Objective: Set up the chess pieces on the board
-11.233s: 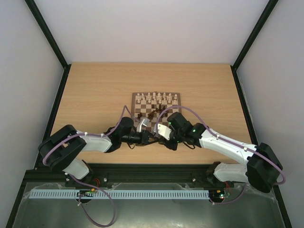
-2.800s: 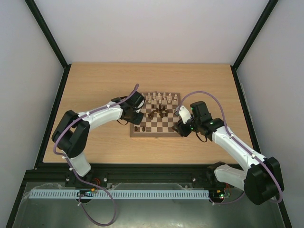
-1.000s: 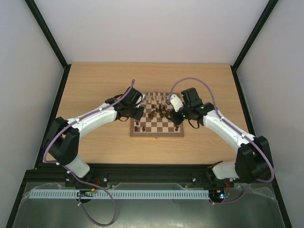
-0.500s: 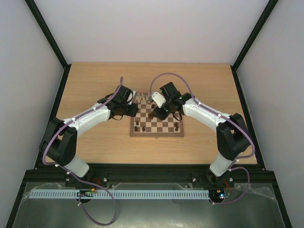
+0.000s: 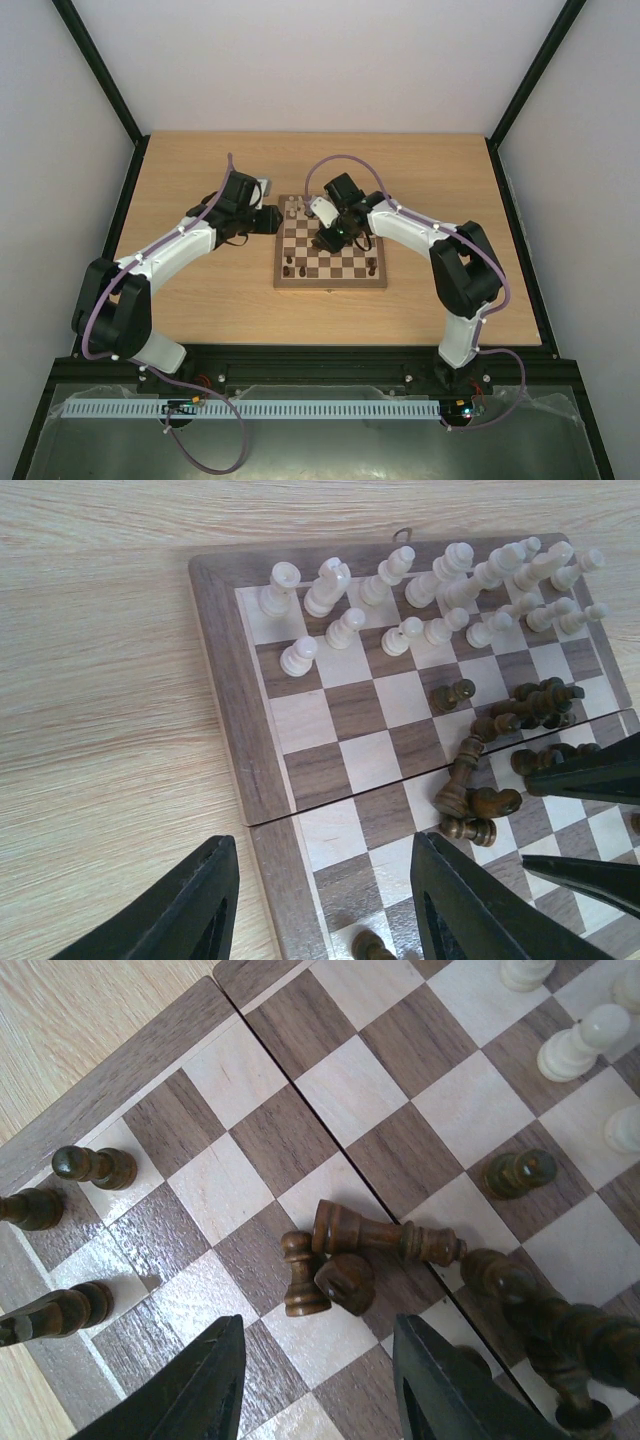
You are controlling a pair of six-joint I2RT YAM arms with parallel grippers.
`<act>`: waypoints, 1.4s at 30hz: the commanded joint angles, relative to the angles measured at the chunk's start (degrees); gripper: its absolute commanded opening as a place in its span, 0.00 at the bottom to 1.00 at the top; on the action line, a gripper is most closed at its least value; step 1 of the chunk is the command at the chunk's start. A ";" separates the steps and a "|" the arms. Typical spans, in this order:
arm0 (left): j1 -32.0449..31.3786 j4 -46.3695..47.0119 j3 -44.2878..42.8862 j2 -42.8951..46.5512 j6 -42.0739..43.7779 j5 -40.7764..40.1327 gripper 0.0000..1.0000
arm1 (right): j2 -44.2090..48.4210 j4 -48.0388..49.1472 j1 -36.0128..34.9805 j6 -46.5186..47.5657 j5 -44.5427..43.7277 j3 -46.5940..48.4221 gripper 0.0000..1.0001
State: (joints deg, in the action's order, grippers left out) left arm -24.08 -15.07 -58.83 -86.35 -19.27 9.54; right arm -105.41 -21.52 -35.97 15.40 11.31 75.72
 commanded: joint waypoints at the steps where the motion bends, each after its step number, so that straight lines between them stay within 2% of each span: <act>1: 0.58 1.05 0.81 0.77 -0.86 1.84 0.49 | -2.26 -2.82 -0.40 -0.51 0.93 2.35 0.39; 5: 0.87 1.24 0.93 0.78 -0.95 2.30 0.49 | -3.28 -3.00 -0.42 -0.54 1.52 2.88 0.30; 10: 1.05 1.51 0.97 0.22 -0.98 3.49 0.49 | -4.23 -3.09 -0.42 -0.67 1.29 3.08 0.24; 15: 1.12 2.09 1.16 -0.60 -1.83 5.77 0.49 | -3.93 -3.24 -0.42 -0.93 1.69 3.01 0.07; 18: 1.09 3.07 1.46 -1.33 -3.23 9.00 0.50 | -1.81 -3.39 -0.42 -0.82 1.25 2.94 0.03; 22: 1.17 5.35 2.26 -1.86 -5.27 12.72 0.52 | 1.97 -3.27 -0.42 -0.55 0.39 2.78 0.02; 33: 1.82 4.89 2.24 -1.72 -4.78 12.21 0.52 | 6.44 -4.64 -0.40 -1.11 0.39 2.34 0.02; 42: 4.18 5.22 2.33 -2.09 -4.72 13.81 0.52 | 16.78 -5.01 -0.42 0.73 -2.51 -8.07 0.02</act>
State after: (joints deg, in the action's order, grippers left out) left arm -20.69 -10.57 -57.04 -88.29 -23.94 21.61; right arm -94.19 -23.27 -36.03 14.98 10.15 72.36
